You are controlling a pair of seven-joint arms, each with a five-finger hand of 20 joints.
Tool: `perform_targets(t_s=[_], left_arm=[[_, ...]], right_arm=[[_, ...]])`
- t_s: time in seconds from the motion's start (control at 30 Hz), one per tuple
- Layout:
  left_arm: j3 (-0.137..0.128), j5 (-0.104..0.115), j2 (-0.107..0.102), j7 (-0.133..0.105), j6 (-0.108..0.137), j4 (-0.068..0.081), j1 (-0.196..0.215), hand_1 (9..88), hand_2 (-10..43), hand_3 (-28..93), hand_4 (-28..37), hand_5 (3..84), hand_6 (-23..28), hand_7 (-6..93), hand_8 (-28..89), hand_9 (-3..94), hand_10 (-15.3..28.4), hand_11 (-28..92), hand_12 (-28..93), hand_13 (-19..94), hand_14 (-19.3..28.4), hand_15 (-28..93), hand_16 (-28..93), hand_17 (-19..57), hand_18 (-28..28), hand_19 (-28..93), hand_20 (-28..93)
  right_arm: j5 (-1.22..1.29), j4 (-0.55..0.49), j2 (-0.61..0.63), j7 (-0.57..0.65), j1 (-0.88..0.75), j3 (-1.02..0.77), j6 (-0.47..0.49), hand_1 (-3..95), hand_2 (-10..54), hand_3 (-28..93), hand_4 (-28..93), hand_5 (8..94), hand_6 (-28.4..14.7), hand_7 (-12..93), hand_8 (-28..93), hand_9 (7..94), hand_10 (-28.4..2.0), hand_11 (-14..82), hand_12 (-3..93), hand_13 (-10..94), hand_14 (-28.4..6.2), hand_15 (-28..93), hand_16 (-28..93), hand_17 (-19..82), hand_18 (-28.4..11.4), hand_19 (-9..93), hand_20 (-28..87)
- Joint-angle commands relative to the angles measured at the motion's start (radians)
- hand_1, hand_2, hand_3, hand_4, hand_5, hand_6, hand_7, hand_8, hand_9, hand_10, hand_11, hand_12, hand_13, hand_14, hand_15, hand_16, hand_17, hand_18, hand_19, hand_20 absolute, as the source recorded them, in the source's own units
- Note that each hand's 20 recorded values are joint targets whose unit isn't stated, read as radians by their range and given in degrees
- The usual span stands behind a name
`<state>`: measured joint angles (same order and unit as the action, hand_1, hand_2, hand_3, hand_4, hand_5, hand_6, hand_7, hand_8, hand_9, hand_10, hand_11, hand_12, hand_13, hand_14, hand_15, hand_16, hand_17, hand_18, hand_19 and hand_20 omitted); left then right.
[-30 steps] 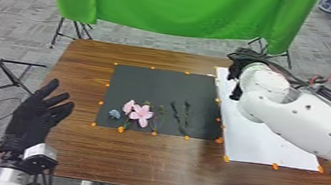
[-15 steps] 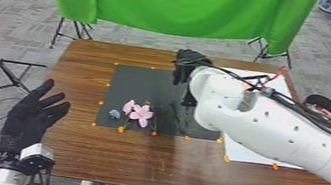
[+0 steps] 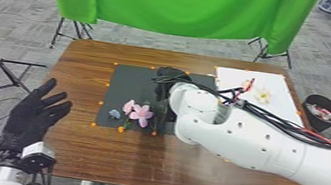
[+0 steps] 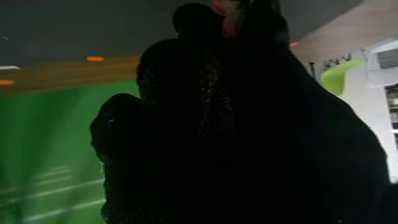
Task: Arrange flowers
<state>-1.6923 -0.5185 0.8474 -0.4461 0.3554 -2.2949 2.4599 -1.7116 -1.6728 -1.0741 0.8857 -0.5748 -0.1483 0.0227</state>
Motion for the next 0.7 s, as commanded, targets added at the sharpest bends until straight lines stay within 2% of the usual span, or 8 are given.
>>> perform_targets(t_s=[0.03, 0.17, 0.2, 0.27, 0.33, 0.47, 0.67, 0.7], left_arm=[[0.002, 0.004, -0.004, 0.003, -0.007, 0.000, -0.006, 29.5, 6.4, 63, -20.2, 33.5, 8.2, 8.1, -7, 30.2, 19.1, 26, 11, 21, 27.5, 56, -12, -7.6, 28.4, 53, -1], [0.001, -0.007, 0.007, 0.013, -0.012, 0.001, -0.011, 29.5, 6.5, 63, -20.2, 33.5, 8.2, 8.1, -7, 30.2, 19.1, 26, 11, 21, 27.5, 56, -12, -7.6, 28.4, 53, -1], [0.003, -0.001, 0.001, 0.004, -0.007, 0.000, -0.007, 29.5, 6.4, 63, -20.1, 33.5, 8.2, 8.1, -7, 30.2, 19.1, 26, 11, 21, 27.5, 56, -12, -7.6, 28.4, 53, -1], [-0.005, -0.020, 0.024, 0.032, -0.022, 0.002, -0.015, 29.6, 6.5, 63, -20.2, 33.5, 8.1, 8.1, -7, 30.2, 19.0, 26, 11, 21, 27.5, 56, -12, -7.6, 28.4, 53, -1], [-0.002, -0.016, 0.019, 0.027, -0.017, 0.002, -0.013, 29.5, 6.5, 63, -20.1, 33.5, 8.2, 8.1, -7, 30.2, 19.1, 26, 11, 21, 27.5, 56, -12, -7.6, 28.4, 53, -1], [-0.006, -0.037, 0.042, 0.053, -0.032, 0.003, -0.024, 29.6, 6.5, 63, -20.1, 33.5, 8.1, 8.2, -7, 30.2, 19.1, 26, 11, 21, 27.5, 56, -12, -7.6, 28.4, 53, -1], [-0.012, -0.048, 0.052, 0.073, -0.041, 0.004, -0.025, 29.6, 6.5, 63, -20.1, 33.5, 8.1, 8.2, -7, 30.3, 19.2, 26, 11, 21, 27.5, 56, -12, -7.6, 28.4, 53, -1], [-0.013, -0.057, 0.061, 0.091, -0.049, 0.006, -0.034, 29.6, 6.5, 63, -20.1, 33.5, 8.1, 8.2, -7, 30.3, 19.3, 26, 11, 21, 27.5, 56, -12, -7.6, 28.4, 53, -1]], right_arm=[[-0.004, 0.032, -0.030, 0.010, -0.016, -0.013, 0.020, 57.6, -8.3, 71, -28, 81.0, 0.8, 18, 6, 89.9, -7.8, 9.2, 27.1, 84, -3.4, 61, 16, 57, -13.7, 93, 34], [0.003, 0.030, -0.037, 0.013, -0.029, -0.017, 0.020, 57.3, -8.3, 71, -28, 80.7, 0.9, 18, 6, 89.7, -8.1, 9.2, 27.0, 84, -3.4, 61, 16, 57, -13.8, 93, 34], [-0.002, 0.030, -0.041, 0.009, -0.031, -0.019, 0.022, 57.3, -8.3, 71, -28, 80.7, 0.9, 18, 6, 89.7, -8.2, 9.3, 27.0, 84, -3.5, 61, 16, 57, -13.8, 93, 34], [-0.003, 0.027, -0.041, 0.009, -0.034, -0.020, 0.026, 57.1, -8.3, 71, -28, 80.6, 1.0, 18, 6, 89.6, -8.2, 9.4, 26.9, 84, -3.6, 61, 16, 57, -13.8, 93, 34], [0.002, 0.026, -0.044, 0.006, -0.034, -0.022, 0.027, 57.0, -8.3, 72, -28, 80.5, 0.9, 19, 5, 89.6, -8.3, 9.5, 26.8, 84, -3.6, 61, 16, 57, -13.8, 93, 34], [0.006, 0.025, -0.046, 0.007, -0.044, -0.032, 0.040, 56.2, -8.4, 72, -28, 80.0, 0.3, 18, 5, 89.1, -8.7, 9.9, 26.5, 83, -3.8, 61, 16, 56, -14.0, 93, 34], [0.014, 0.024, -0.045, 0.016, -0.055, -0.043, 0.055, 53.2, -9.1, 72, -27, 77.8, -0.9, 18, 5, 86.0, -9.2, 11.2, 25.4, 82, -4.7, 61, 16, 55, -14.1, 93, 34], [0.021, 0.023, -0.042, 0.018, -0.059, -0.048, 0.060, 53.0, -9.1, 72, -27, 77.4, -1.1, 18, 5, 85.7, -9.3, 11.4, 25.3, 82, -4.8, 61, 16, 55, -14.2, 93, 33]])
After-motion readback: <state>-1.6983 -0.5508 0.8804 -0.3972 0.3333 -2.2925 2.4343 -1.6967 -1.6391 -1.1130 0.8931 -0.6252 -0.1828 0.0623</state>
